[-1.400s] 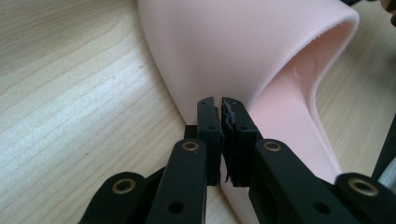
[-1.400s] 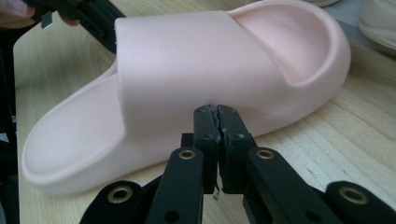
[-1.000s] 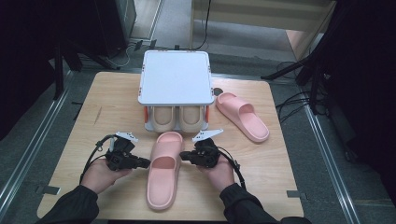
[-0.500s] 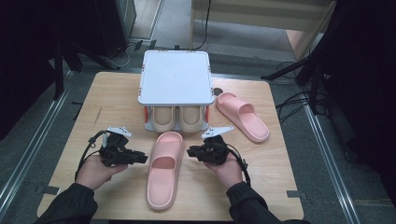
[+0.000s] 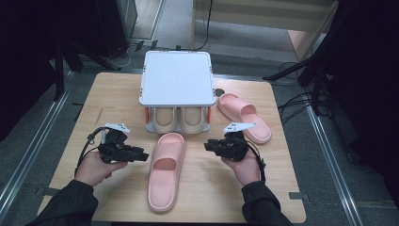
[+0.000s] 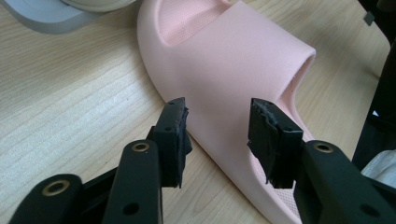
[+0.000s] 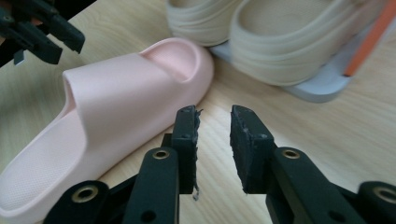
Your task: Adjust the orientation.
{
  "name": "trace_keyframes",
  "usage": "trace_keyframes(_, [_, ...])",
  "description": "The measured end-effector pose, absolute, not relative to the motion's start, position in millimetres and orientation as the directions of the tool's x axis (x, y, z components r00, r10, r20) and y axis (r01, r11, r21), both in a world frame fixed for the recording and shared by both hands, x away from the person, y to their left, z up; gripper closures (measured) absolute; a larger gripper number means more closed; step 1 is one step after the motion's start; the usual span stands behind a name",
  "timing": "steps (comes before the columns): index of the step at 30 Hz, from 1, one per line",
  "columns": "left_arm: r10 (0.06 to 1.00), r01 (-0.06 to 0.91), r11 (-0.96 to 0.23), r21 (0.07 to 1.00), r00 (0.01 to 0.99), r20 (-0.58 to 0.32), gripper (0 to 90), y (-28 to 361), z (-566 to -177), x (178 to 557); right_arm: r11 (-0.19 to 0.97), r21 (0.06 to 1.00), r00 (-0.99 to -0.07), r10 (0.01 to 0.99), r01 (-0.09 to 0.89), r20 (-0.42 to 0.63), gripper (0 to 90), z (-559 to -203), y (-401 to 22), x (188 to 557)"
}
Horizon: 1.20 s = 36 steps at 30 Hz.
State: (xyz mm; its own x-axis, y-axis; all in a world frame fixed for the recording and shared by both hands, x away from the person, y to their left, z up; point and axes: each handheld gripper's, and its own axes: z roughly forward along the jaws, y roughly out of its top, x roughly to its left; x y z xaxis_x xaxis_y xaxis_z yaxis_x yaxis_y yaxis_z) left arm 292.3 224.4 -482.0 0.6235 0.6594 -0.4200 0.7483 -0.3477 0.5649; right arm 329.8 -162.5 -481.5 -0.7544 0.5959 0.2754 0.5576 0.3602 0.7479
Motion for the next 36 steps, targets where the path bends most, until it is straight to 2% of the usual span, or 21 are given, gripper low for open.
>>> trace_keyframes(16, [0.649, 0.745, -0.353, 0.566, 0.631, -0.425, 51.0, 227.1, -482.4, 293.7, 0.289, 0.757, -0.677, 0.688, 0.586, 0.261, 66.7, -472.0, -224.5, 364.4])
trace_keyframes(31, [0.663, 0.763, -0.331, 0.556, 0.607, -0.438, 46.8, 231.9, -484.5, 286.9, 0.227, 0.738, -0.587, 0.763, 0.635, 0.27, 62.8, -489.1, -264.9, 409.3])
trace_keyframes(36, [0.673, 0.772, -0.321, 0.549, 0.594, -0.442, 46.5, 235.3, -486.0, 281.4, 0.204, 0.733, -0.56, 0.78, 0.649, 0.28, 57.8, -497.4, -273.0, 429.4])
